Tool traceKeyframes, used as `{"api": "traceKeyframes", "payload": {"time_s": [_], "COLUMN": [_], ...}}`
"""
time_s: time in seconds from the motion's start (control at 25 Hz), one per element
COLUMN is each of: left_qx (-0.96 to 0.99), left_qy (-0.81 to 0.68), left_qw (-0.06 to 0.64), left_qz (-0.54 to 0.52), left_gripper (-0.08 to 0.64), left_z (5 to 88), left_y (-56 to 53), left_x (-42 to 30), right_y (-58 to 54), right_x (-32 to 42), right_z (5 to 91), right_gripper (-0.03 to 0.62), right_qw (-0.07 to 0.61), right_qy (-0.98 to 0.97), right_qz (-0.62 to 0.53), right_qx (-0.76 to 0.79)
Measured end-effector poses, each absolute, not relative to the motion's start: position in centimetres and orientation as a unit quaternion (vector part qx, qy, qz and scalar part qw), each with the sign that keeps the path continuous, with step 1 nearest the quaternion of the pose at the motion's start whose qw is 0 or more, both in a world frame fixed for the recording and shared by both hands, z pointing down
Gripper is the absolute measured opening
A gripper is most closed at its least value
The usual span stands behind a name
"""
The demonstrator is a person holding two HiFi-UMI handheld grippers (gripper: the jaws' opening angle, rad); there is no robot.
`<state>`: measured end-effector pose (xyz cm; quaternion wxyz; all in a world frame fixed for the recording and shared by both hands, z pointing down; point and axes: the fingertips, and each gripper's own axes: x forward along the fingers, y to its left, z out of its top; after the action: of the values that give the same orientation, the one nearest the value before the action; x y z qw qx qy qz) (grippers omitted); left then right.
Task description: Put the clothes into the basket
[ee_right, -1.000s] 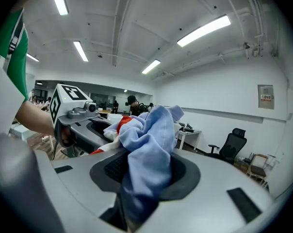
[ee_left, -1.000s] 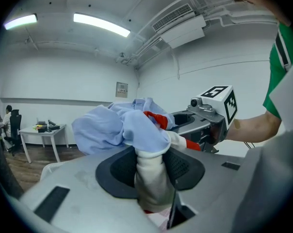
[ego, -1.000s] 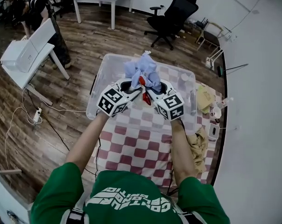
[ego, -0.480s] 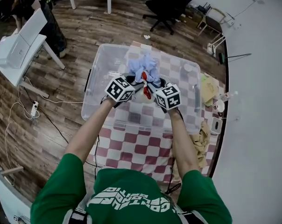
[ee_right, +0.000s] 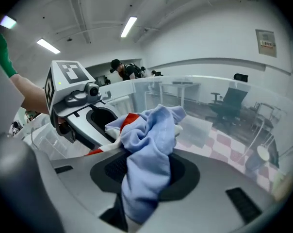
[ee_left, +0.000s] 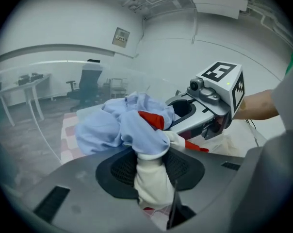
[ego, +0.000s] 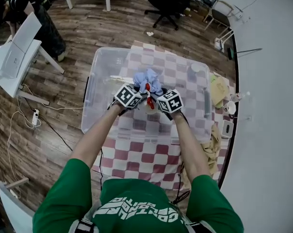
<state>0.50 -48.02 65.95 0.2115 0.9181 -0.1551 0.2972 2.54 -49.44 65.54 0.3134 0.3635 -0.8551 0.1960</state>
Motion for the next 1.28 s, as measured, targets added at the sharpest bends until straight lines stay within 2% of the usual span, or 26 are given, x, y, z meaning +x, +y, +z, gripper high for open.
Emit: {"api": "traceKeyframes", "payload": {"time_s": [0.48,0.64,1.04,1.28], "left_qx": [0.878,0.867,0.868,0.864], "left_qy": [-0.1,-0.08,-0.061,-0.079], "left_qw": [0.261,0.259,0.239,0.205], "left_qz": [0.389,0.418,0.431,0.452], "left_gripper": [0.138,0.138,0.138,0.216], "left_z": [75.5,78.2,79.2,78.4], "left_y": [-45.8,-44.1,-43.7,-44.8], "left_x": [1.2,1.2,1.3,-0.5], "right_y": [-47.5,-45.9,-45.3,-45.2], "right_x": [3.1,3.2,3.7,5.5], "right_z": [75.5,77.9,79.8,79.3], "right_gripper": [0.146,0.145,0.153,0.244], "right_qw": [0.399,0.425,0.428,0.444], "right_qy": [-0.822,-0.81,-0.801,-0.785], "right_qz": [0.277,0.297,0.315,0.326], "right_qx": [0.297,0.275,0.275,0.282]}}
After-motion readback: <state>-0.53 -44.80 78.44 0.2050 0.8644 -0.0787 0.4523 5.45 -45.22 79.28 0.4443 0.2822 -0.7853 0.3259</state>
